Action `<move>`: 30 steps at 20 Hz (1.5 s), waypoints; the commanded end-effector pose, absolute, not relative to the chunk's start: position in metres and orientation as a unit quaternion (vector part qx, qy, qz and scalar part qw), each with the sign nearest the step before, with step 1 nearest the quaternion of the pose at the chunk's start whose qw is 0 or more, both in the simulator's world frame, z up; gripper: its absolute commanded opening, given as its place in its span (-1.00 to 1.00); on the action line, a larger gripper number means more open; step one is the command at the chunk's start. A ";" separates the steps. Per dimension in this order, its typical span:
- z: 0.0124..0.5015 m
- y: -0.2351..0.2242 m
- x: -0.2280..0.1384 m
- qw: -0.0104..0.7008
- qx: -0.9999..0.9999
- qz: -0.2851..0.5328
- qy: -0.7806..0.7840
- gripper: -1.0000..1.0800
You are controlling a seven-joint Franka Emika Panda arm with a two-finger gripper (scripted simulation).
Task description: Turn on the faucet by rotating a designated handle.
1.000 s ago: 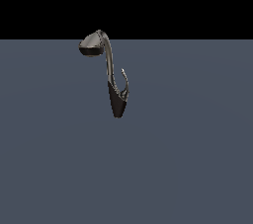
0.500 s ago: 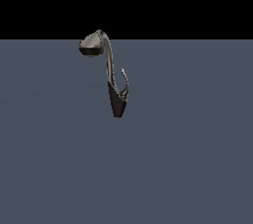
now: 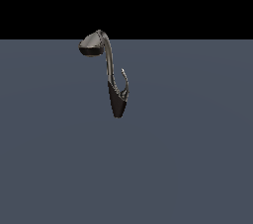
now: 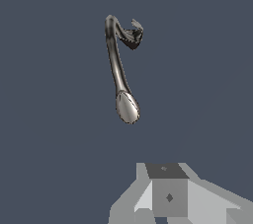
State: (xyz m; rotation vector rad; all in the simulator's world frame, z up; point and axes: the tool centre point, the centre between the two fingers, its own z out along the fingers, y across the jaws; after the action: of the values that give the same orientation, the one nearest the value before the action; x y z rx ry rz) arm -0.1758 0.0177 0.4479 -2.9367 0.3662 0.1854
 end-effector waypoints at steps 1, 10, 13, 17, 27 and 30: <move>0.438 0.022 -0.158 0.107 -0.979 0.073 0.156 -1.00; 0.394 0.030 -0.093 0.170 -0.937 0.117 0.281 -1.00; 0.376 0.031 -0.072 0.188 -0.918 0.132 0.324 -1.00; 0.350 0.030 -0.045 0.210 -0.887 0.154 0.382 -1.00; 0.274 0.021 0.015 0.253 -0.785 0.210 0.525 -1.00; 0.249 0.016 0.029 0.261 -0.750 0.226 0.564 -1.00</move>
State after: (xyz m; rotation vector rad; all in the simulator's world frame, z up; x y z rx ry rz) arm 0.0220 0.0188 0.2613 -2.0845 1.4763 0.5919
